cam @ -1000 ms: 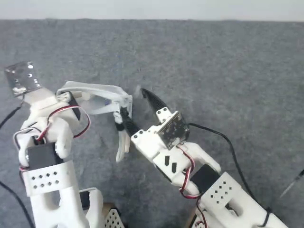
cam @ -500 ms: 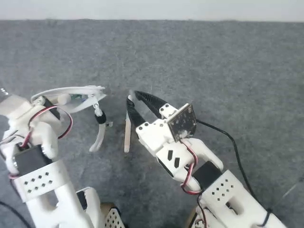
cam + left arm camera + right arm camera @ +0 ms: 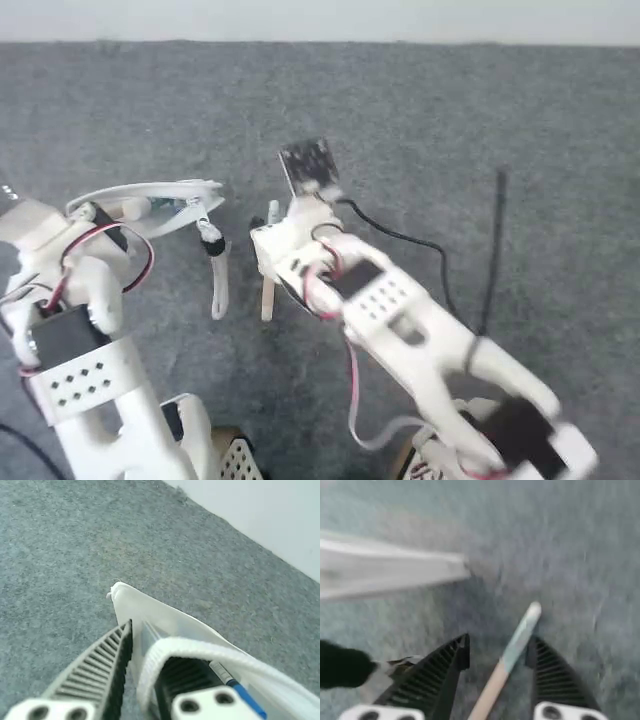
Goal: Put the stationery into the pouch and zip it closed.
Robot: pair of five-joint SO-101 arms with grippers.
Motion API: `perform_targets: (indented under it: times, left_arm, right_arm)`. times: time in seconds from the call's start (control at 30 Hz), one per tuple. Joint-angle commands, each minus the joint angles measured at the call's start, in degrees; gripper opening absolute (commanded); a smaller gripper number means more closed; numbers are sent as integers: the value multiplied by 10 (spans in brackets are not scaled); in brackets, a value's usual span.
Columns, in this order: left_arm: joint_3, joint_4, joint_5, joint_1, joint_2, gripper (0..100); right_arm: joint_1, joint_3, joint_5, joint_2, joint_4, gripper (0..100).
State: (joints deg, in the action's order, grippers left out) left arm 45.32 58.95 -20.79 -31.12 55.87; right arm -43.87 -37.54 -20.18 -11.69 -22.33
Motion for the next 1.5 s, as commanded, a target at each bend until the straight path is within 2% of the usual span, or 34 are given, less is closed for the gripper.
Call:
perform_targets:
  times: [0.0, 0.33, 0.43, 0.57, 0.7, 0.83, 0.97, 1.2, 1.47]
  left_arm:
    - [-25, -24, -11, -2, 7, 13]
    - [-25, -23, -11, -2, 7, 13]
    - [-25, -22, -11, -2, 7, 13]
    - [-25, -22, -11, -2, 7, 13]
    - [-25, -22, -11, -1, 7, 13]
    - [-25, -22, -11, 0, 7, 13]
    - [-25, -22, -11, 0, 7, 13]
    - [-25, -23, -11, 0, 7, 13]
    - [-25, -24, -11, 0, 7, 13]
  right_arm:
    - [8, 113, -31, 82, -49, 235]
    - [8, 244, -37, 278, -69, 230]
    - [14, 263, -35, 309, -78, 151]
    - [27, 322, -35, 343, -151, 28]
    - [40, 387, -35, 378, -247, 6]
    - [65, 440, -33, 382, -339, 6]
    - [88, 469, 17, 368, -399, 6]
    - [104, 469, 55, 322, -443, 6]
    - [105, 469, 62, 288, -476, 6]
